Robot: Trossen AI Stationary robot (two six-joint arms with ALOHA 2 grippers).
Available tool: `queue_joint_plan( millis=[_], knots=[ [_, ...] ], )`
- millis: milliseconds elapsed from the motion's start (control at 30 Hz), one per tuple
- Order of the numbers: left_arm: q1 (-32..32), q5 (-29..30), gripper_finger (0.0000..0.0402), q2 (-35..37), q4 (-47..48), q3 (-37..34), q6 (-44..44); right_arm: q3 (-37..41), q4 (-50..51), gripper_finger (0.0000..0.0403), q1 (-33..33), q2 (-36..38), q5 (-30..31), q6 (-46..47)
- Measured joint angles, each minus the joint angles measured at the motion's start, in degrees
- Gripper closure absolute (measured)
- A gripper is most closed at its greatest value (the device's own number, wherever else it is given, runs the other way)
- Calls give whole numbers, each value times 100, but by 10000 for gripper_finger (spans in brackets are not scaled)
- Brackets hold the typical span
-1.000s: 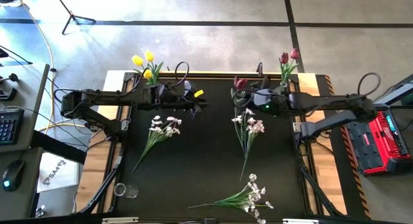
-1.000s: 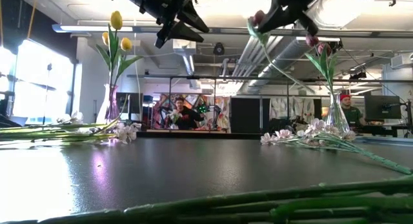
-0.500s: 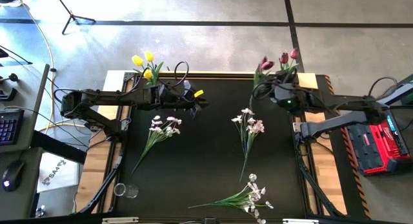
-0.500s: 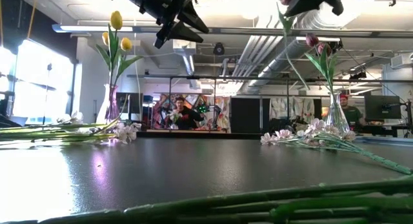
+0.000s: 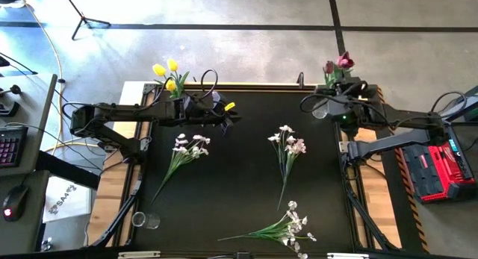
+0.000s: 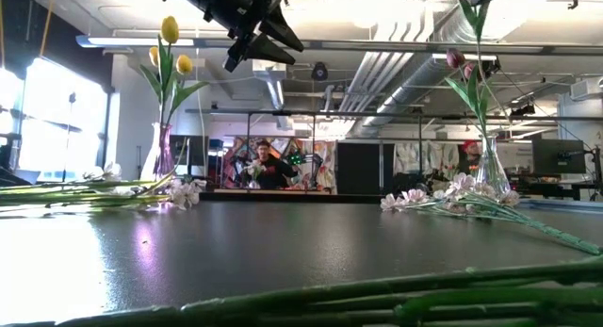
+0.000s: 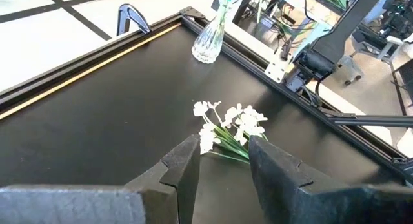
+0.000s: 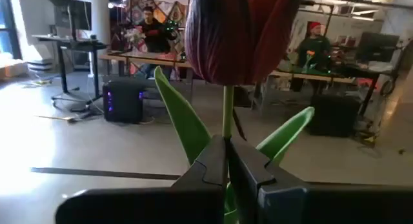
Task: Sort flowers into vase by color
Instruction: Put the red flower into the top transparent vase
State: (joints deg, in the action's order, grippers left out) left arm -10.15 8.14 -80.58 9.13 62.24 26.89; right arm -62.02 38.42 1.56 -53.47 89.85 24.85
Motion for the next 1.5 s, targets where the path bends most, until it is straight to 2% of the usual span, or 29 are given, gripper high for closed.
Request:
queue_joint_plan(
  millis=[233,633,900,1200,1400,1500],
  knots=[
    [-126,-1,280,-15,-44,0,4,0,294,403,465,-8,10,428],
    [-171,-5,280,-17,-52,0,2,0,420,403,2052,-8,15,1751],
    [-173,-7,280,-17,-52,0,-2,0,417,403,2701,-42,15,2420],
    [-189,-9,280,-20,-46,0,-34,2,417,403,2885,-383,14,2615],
    [-186,-9,280,-20,-39,0,-57,7,417,403,2590,-631,-23,2296],
    [-186,-9,280,-20,-37,0,-59,7,411,403,2428,-639,-242,2036]
  ],
)
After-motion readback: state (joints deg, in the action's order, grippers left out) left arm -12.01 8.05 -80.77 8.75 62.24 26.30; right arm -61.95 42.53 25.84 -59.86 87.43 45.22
